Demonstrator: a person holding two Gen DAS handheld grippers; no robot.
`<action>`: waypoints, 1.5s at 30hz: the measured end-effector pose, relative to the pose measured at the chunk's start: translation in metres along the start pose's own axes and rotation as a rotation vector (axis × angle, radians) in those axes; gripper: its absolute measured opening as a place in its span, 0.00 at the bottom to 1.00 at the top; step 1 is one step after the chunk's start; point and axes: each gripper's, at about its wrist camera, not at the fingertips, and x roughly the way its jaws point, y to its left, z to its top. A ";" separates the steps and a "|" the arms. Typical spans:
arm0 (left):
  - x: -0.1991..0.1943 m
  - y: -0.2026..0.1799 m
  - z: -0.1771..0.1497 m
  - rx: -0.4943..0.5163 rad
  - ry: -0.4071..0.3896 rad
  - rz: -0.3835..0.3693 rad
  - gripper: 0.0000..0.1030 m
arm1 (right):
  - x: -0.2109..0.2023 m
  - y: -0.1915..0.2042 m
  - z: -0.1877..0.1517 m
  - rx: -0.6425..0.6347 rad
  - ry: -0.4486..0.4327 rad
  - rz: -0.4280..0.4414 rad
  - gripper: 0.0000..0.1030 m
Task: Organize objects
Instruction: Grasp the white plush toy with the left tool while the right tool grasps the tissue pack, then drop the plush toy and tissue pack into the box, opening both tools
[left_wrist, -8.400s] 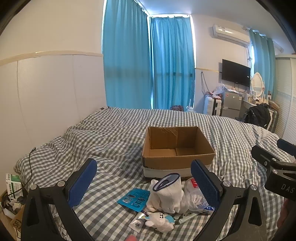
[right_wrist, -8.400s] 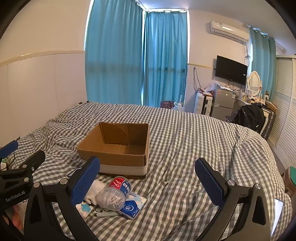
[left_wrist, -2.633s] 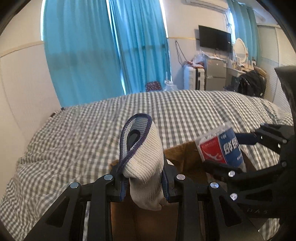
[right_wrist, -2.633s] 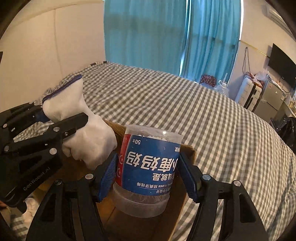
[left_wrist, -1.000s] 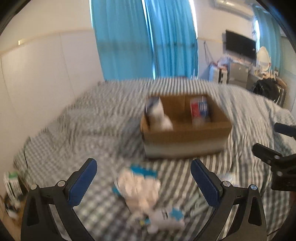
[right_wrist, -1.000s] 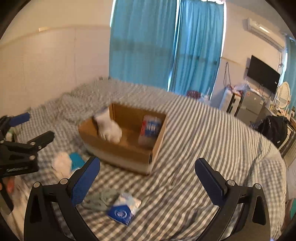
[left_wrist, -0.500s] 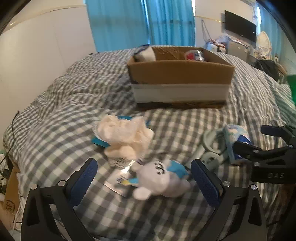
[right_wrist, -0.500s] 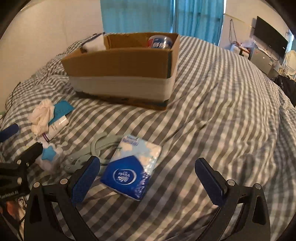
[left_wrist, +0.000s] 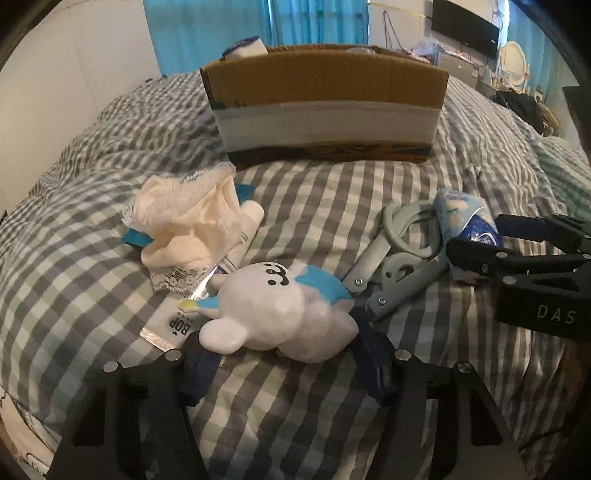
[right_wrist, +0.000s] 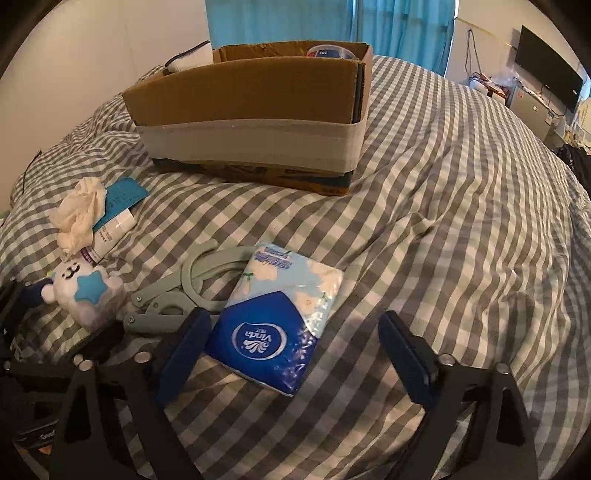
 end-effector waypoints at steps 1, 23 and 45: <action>-0.001 0.001 0.000 -0.004 -0.003 -0.004 0.63 | 0.000 0.001 -0.001 -0.004 0.001 0.006 0.75; -0.049 0.001 0.012 0.003 -0.130 -0.067 0.62 | -0.044 0.012 -0.004 -0.014 -0.101 0.022 0.59; -0.088 0.037 0.167 -0.012 -0.394 -0.108 0.62 | -0.130 0.016 0.125 -0.117 -0.374 0.024 0.59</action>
